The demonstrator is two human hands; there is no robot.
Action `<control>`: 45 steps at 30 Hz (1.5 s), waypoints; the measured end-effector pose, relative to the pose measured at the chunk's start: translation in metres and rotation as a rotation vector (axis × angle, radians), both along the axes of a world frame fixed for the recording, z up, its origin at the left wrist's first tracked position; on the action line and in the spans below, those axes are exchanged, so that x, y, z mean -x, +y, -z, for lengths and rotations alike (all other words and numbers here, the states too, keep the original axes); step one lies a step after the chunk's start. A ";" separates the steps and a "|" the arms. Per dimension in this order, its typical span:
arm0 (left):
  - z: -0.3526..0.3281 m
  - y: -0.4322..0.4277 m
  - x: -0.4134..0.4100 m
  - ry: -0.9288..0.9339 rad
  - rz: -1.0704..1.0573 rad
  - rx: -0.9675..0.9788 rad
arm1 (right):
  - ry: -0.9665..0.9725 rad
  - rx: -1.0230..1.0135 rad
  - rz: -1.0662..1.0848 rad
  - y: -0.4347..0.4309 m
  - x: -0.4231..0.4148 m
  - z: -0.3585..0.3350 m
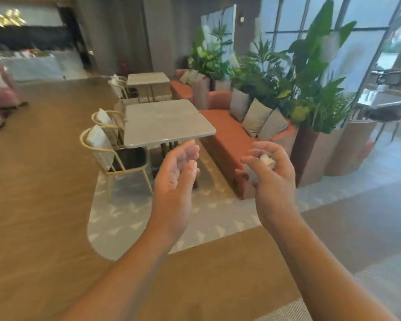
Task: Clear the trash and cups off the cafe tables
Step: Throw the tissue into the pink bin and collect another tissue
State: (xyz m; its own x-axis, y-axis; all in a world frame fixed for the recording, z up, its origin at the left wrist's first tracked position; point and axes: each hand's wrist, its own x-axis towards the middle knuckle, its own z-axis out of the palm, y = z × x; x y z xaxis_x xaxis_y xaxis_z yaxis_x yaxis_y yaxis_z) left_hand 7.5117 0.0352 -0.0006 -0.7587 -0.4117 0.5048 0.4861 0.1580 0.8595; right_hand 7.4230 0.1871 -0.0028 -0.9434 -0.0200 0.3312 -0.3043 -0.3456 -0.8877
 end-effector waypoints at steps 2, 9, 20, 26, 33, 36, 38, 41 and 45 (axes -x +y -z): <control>0.002 -0.053 -0.018 -0.001 -0.051 -0.012 | -0.006 0.018 -0.082 -0.063 -0.010 0.002; 0.008 -0.216 -0.072 0.020 -0.240 -0.015 | 0.015 0.033 -0.274 -0.255 -0.043 0.011; 0.038 -0.396 -0.069 -0.013 -0.444 -0.070 | -0.018 -0.045 -0.406 -0.442 0.005 0.037; 0.047 -0.503 -0.007 -0.033 -0.509 -0.051 | -0.029 -0.046 -0.461 -0.557 0.070 0.049; 0.044 -0.631 0.081 -0.017 -0.594 -0.070 | -0.032 -0.102 -0.548 -0.696 0.168 0.040; 0.046 -0.683 0.106 -0.023 -0.627 -0.088 | -0.023 -0.139 -0.591 -0.757 0.196 0.043; 0.049 -0.718 0.118 -0.024 -0.652 -0.090 | -0.017 -0.148 -0.635 -0.795 0.208 0.044; 0.056 -0.776 0.134 -0.023 -0.683 -0.102 | 0.002 -0.166 -0.664 -0.856 0.227 0.047; 0.071 -0.867 0.151 -0.043 -0.710 -0.094 | 0.013 -0.174 -0.681 -0.948 0.247 0.058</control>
State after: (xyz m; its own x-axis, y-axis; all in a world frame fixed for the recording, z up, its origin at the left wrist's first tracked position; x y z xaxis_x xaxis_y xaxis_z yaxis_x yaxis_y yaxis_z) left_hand 7.3607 -0.8321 -0.0718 -0.3102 -0.8536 0.4185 0.2587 0.3478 0.9012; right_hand 7.1759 -0.7604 -0.0606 -0.6982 -0.6588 0.2802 -0.0813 -0.3159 -0.9453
